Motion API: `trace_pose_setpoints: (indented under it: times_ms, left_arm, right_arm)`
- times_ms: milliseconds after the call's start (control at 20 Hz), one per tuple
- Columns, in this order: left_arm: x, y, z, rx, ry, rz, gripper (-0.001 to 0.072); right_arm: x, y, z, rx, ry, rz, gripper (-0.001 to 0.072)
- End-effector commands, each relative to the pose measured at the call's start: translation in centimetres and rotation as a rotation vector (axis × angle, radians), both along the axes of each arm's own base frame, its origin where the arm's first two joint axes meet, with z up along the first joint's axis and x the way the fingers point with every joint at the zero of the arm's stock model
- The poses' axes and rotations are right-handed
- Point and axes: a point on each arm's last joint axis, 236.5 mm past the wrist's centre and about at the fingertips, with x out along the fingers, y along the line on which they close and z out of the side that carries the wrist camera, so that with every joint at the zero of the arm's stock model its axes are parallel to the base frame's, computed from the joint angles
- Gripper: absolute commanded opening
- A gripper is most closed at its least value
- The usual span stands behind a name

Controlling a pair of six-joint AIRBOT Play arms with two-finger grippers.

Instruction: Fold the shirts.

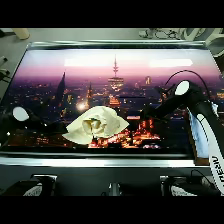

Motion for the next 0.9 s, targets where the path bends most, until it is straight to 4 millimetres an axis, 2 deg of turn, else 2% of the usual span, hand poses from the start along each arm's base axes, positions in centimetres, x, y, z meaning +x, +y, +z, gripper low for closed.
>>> trace_pose_setpoints:
  times_ms: [0,100,200,300,350,450,500,550,600,650,750,850]
  left_arm:
    - [-1.4,-1.0,-3.4,-0.076,0.047,0.086,0.0710]
    - [-1.3,-0.9,-4.4,-0.070,0.065,0.091,0.0710]
    - [-0.1,-0.7,-5.0,-0.064,0.034,0.122,0.0708]
    - [0.3,-0.9,-5.8,-0.074,0.044,0.144,0.0707]
    - [0.5,-0.8,-6.3,-0.069,0.044,0.153,0.0684]
    - [1.6,-0.4,-6.7,-0.059,0.017,0.197,0.0481]
    - [2.4,-0.2,-6.6,-0.055,-0.008,0.224,0.0300]
    - [2.8,-0.1,-6.4,-0.054,-0.023,0.230,0.0158]
    - [3.1,-0.1,-6.2,-0.055,-0.032,0.225,0.0063]
    - [3.3,-0.1,-5.9,-0.054,-0.048,0.208,0.0028]
    - [3.7,-0.1,-5.0,-0.057,-0.080,0.207,0.0028]
    - [4.1,-0.1,-3.9,-0.060,-0.117,0.205,0.0027]
  right_arm:
    - [-0.3,0.8,-1.2,0.038,0.025,-0.021,0.0674]
    - [-0.4,0.8,-1.8,0.037,0.028,-0.031,0.0674]
    - [-0.5,0.8,-2.6,0.033,0.030,-0.041,0.0674]
    - [-0.2,0.9,-3.1,0.040,0.024,-0.052,0.0675]
    - [0.1,1.3,-3.2,0.057,0.017,-0.059,0.0676]
    - [0.7,2.2,-3.4,0.089,0.005,-0.066,0.0677]
    - [0.8,2.8,-3.9,0.082,-0.002,-0.053,0.0677]
    - [0.7,3.6,-4.4,0.071,-0.010,-0.030,0.0678]
    - [0.8,4.7,-5.1,0.060,-0.030,-0.007,0.0688]
    - [1.6,5.6,-5.8,0.053,-0.068,-0.008,0.0700]
    - [3.5,6.7,-6.6,0.057,-0.109,-0.081,0.0696]
    - [4.2,8.5,-6.6,0.139,-0.084,-0.146,0.0692]
